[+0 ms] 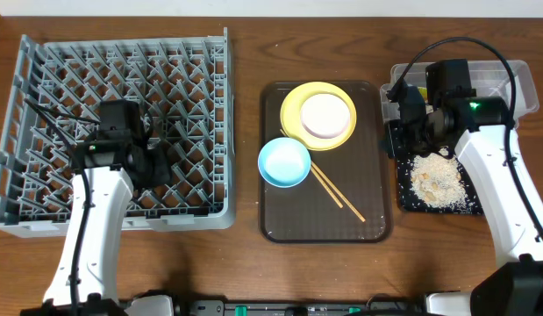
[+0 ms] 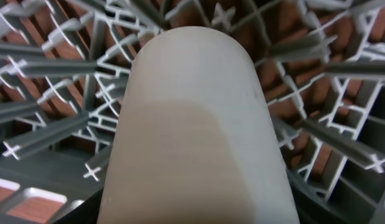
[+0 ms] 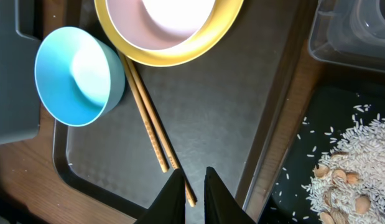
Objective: Sort waste into correct bins and load items into the dishwasher rack
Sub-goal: 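Open the left gripper to release the cup and lift away, then reach the left gripper to the light blue bowl and grasp its rim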
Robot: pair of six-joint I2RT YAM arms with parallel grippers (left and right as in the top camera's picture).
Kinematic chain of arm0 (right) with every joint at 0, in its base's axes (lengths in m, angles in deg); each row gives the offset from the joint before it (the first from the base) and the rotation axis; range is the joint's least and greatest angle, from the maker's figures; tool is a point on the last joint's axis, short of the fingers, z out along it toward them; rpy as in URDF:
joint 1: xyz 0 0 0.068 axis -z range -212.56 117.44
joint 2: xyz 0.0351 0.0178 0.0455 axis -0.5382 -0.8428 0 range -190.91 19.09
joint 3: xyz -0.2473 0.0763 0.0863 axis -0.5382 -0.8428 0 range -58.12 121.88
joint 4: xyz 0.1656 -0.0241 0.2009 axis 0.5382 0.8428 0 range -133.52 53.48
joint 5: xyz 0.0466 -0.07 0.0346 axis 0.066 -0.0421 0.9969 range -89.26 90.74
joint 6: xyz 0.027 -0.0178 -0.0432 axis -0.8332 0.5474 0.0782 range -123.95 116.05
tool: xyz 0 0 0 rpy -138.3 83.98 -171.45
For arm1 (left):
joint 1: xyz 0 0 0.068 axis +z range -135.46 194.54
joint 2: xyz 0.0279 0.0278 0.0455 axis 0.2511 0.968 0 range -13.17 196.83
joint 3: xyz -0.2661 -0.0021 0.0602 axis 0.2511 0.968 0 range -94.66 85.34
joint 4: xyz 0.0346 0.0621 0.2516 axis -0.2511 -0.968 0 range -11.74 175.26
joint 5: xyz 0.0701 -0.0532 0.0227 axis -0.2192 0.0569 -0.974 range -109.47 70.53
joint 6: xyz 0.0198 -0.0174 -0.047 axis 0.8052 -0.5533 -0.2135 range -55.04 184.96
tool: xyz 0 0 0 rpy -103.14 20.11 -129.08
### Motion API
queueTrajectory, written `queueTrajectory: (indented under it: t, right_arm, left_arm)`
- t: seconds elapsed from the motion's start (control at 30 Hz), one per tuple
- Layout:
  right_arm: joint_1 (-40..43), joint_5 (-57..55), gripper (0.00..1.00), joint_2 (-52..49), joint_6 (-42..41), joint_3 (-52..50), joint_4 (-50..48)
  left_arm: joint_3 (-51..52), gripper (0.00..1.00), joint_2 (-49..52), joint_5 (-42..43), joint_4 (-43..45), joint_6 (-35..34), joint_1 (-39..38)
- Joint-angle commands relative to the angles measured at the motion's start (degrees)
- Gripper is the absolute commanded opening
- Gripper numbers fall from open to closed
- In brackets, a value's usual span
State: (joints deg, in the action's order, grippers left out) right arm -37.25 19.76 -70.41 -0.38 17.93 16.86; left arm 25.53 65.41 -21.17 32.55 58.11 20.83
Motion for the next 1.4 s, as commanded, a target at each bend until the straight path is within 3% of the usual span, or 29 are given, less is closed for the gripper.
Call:
queueTrajectory:
  t: [0.0, 0.03, 0.07, 0.17, 0.23, 0.33, 0.5, 0.63, 0.83, 1.13, 1.37]
  right_arm:
    - [-0.63, -0.59, 0.11, 0.79, -0.48, 0.39, -0.09]
    - [-0.63, -0.59, 0.11, 0.79, -0.72, 0.39, -0.02]
    - [-0.63, -0.59, 0.11, 0.79, -0.74, 0.39, 0.07]
    - [-0.63, -0.59, 0.13, 0.79, -0.74, 0.39, 0.26]
    - [-0.63, -0.59, 0.14, 0.79, -0.74, 0.39, 0.55]
    - [-0.63, -0.61, 0.21, 0.79, -0.72, 0.39, 0.72]
    - [-0.63, -0.61, 0.29, 0.79, -0.72, 0.39, 0.70]
    - [-0.63, -0.61, 0.29, 0.79, -0.72, 0.39, 0.72]
    - [-0.63, -0.61, 0.30, 0.79, -0.72, 0.39, 0.68]
    - [-0.59, -0.85, 0.29, 0.79, -0.85, 0.39, 0.90]
    - [1.11, -14.23, 0.29, 0.79, -10.49, 0.39, 3.19]
  left_arm:
    - [-0.42, 0.29, 2.08, -0.31, -1.03, -0.94, 0.20]
    - [-0.42, 0.30, 2.84, -0.31, -1.05, -0.94, 0.20]
    - [-0.42, 0.41, 3.56, -0.31, -1.05, -0.94, 0.20]
    - [-0.42, 0.47, 5.55, -0.31, -0.98, -0.94, 0.17]
    - [-0.44, 0.57, 6.08, -0.31, -0.94, -0.94, 0.20]
    - [-1.03, 0.74, 5.03, -0.35, -0.57, -0.94, 0.17]
    - [-3.30, 0.91, 0.61, -0.33, -0.61, -0.94, 0.17]
    - [-3.65, 0.93, -3.26, 1.22, -0.83, -1.20, 0.02]
    - [-3.65, 0.94, -6.60, 12.96, 2.93, -0.83, -3.13]
    - [-3.58, 0.94, -3.04, 11.37, 15.02, -0.44, -20.96]
    - [-3.58, 0.94, 5.53, 9.81, 20.48, -0.46, -33.53]
